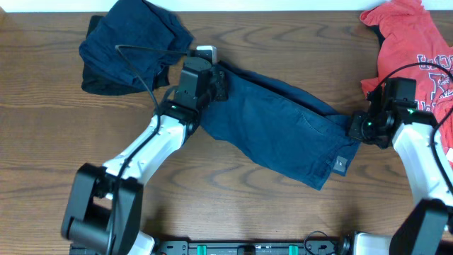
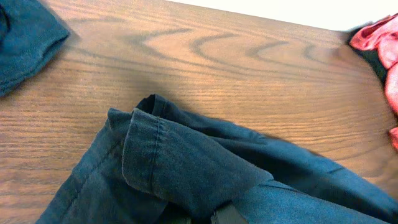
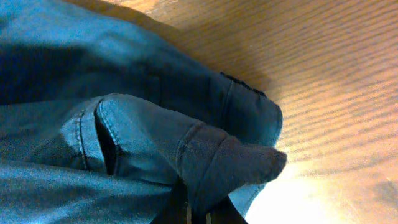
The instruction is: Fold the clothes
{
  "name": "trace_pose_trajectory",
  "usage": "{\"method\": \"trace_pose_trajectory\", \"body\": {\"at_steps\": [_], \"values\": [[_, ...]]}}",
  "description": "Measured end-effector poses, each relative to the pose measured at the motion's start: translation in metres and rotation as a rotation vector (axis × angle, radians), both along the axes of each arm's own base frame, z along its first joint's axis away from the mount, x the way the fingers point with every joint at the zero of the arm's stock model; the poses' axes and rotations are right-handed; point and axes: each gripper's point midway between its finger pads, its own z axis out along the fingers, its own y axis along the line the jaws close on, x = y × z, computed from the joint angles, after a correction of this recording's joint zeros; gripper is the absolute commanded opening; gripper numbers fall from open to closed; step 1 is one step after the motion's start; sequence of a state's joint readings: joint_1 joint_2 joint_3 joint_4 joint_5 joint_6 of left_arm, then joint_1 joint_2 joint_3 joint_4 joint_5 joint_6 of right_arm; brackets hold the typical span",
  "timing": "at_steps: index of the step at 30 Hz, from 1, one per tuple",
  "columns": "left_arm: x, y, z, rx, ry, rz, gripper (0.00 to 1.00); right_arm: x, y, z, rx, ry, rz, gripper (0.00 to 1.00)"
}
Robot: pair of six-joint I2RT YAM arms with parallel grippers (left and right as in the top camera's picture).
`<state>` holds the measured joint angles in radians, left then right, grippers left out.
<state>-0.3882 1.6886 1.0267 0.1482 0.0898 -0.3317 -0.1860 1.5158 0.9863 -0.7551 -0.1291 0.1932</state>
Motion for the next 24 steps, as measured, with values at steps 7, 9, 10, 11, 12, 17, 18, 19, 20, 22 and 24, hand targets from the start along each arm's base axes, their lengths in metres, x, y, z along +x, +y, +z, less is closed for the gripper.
{"method": "trace_pose_trajectory", "body": {"at_steps": [7, 9, 10, 11, 12, 17, 18, 19, 20, 22, 24], "values": [[0.009, 0.007, -0.019, 0.042, 0.007, 0.02, 0.98, 0.013, -0.014, -0.022, -0.035, 0.011, -0.031, 0.92], [0.01, 0.011, -0.019, 0.063, -0.005, 0.022, 0.98, 0.017, -0.014, -0.023, -0.035, 0.0, -0.03, 0.95], [0.011, 0.012, -0.018, 0.078, -0.011, 0.023, 0.98, 0.017, -0.012, -0.022, -0.026, -0.002, -0.028, 0.95], [0.012, 0.015, -0.019, 0.095, -0.016, 0.026, 0.98, 0.017, -0.011, -0.02, -0.017, -0.002, -0.025, 0.96], [0.012, 0.017, -0.019, 0.111, -0.02, 0.029, 0.98, 0.017, -0.009, -0.018, -0.005, 0.001, -0.021, 0.97], [0.005, 0.031, -0.007, 0.2, -0.033, 0.041, 0.98, 0.02, 0.002, 0.018, 0.044, -0.018, 0.02, 0.96], [0.002, 0.033, 0.0, 0.212, -0.039, 0.041, 0.98, 0.021, 0.003, 0.03, 0.047, -0.038, 0.032, 0.92], [-0.001, 0.036, 0.009, 0.221, -0.05, 0.041, 0.98, 0.023, 0.005, 0.044, 0.05, -0.063, 0.05, 0.85], [-0.004, 0.038, 0.019, 0.226, -0.064, 0.04, 0.98, 0.023, 0.008, 0.057, 0.053, -0.089, 0.068, 0.76], [-0.012, 0.041, 0.039, 0.228, -0.087, 0.039, 0.98, 0.022, 0.015, 0.079, 0.057, -0.136, 0.106, 0.48], [-0.019, 0.044, 0.053, 0.234, -0.106, 0.032, 1.0, 0.014, 0.027, 0.09, 0.07, -0.145, 0.149, 0.15]]}}
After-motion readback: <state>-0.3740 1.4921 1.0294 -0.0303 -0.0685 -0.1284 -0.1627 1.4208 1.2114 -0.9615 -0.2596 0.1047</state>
